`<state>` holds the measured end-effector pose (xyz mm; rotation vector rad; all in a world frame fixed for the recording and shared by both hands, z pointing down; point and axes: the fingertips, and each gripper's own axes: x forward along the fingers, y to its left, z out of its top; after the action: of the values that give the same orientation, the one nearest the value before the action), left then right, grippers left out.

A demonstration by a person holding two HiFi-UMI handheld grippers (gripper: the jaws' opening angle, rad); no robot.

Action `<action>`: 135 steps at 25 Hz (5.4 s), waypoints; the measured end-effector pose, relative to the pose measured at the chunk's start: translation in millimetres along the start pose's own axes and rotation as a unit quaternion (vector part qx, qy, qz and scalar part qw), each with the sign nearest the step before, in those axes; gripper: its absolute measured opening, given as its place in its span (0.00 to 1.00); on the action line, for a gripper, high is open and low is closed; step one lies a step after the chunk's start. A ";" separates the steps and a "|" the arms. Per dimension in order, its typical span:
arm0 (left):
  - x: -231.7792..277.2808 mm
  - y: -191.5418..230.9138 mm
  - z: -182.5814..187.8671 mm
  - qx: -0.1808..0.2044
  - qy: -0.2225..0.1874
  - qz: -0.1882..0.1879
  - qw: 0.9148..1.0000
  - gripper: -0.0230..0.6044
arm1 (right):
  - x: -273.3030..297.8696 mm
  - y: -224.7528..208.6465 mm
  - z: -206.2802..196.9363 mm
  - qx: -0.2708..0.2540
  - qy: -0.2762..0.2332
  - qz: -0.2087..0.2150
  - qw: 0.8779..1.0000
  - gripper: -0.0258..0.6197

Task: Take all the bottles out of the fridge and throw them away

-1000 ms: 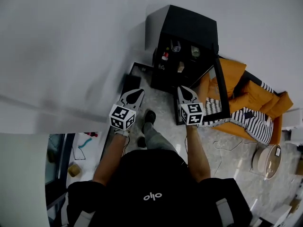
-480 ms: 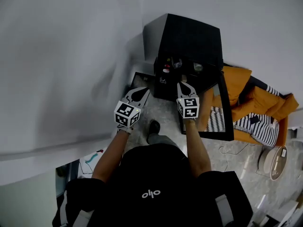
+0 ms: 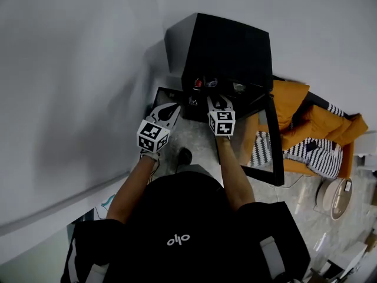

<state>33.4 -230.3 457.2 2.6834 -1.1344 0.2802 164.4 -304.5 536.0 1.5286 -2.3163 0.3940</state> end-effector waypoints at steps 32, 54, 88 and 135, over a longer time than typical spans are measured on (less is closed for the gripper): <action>26.5 59.9 -12.0 -0.028 0.029 0.046 0.998 0.05 | 123.4 -49.3 -14.4 0.001 0.084 -0.055 0.995 0.53; -51.0 19.4 -20.4 -0.020 0.011 -0.009 1.000 0.05 | -22.9 8.1 -34.7 0.011 0.072 -0.093 0.993 0.52; -239.0 60.5 -68.7 -0.076 -0.025 0.128 0.988 0.05 | -31.2 231.8 -30.7 -0.065 0.076 0.059 0.993 0.52; -117.3 151.3 -449.9 -0.157 0.073 0.137 0.975 0.05 | 201.4 268.9 -507.2 -0.055 0.324 0.138 0.934 0.53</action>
<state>-197.2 -132.2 877.0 2.1975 -1.3731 0.3063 -93.5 -162.0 1068.2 0.8368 -1.9656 0.7033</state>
